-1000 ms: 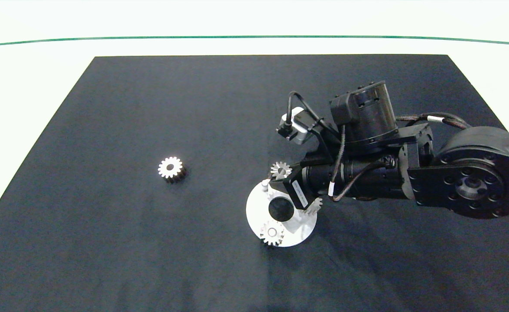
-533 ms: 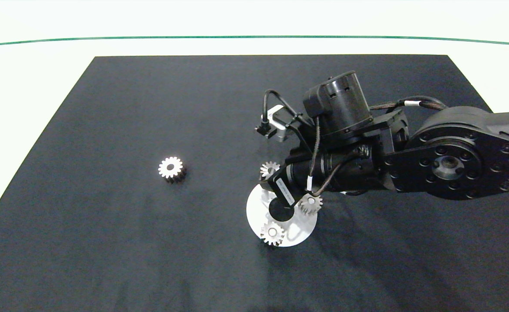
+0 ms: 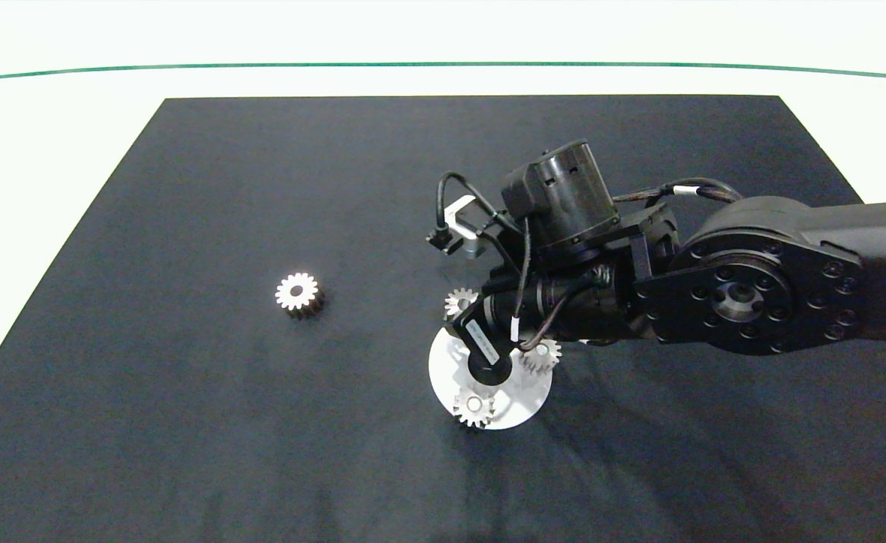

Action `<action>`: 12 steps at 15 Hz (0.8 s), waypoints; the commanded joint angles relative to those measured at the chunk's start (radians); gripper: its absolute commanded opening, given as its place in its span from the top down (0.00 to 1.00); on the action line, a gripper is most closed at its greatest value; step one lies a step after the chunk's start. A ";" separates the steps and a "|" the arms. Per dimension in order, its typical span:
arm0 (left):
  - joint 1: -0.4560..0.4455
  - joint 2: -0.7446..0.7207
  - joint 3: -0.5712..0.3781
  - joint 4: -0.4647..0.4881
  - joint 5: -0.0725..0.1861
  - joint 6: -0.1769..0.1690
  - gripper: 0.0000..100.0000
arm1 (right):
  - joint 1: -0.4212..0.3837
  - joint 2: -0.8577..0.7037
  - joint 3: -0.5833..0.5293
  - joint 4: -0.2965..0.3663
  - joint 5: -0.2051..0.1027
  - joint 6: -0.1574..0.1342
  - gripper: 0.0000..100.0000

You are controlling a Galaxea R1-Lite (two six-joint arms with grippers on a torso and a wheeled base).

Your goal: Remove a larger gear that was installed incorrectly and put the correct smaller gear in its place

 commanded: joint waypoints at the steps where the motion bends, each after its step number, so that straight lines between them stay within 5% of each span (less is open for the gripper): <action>1: 0.000 -0.005 0.005 0.002 0.001 0.000 0.00 | -0.003 0.008 -0.008 0.002 -0.003 -0.001 0.78; 12: 0.000 -0.013 0.009 0.002 0.003 -0.002 0.00 | -0.025 0.031 -0.004 -0.001 -0.009 0.001 0.78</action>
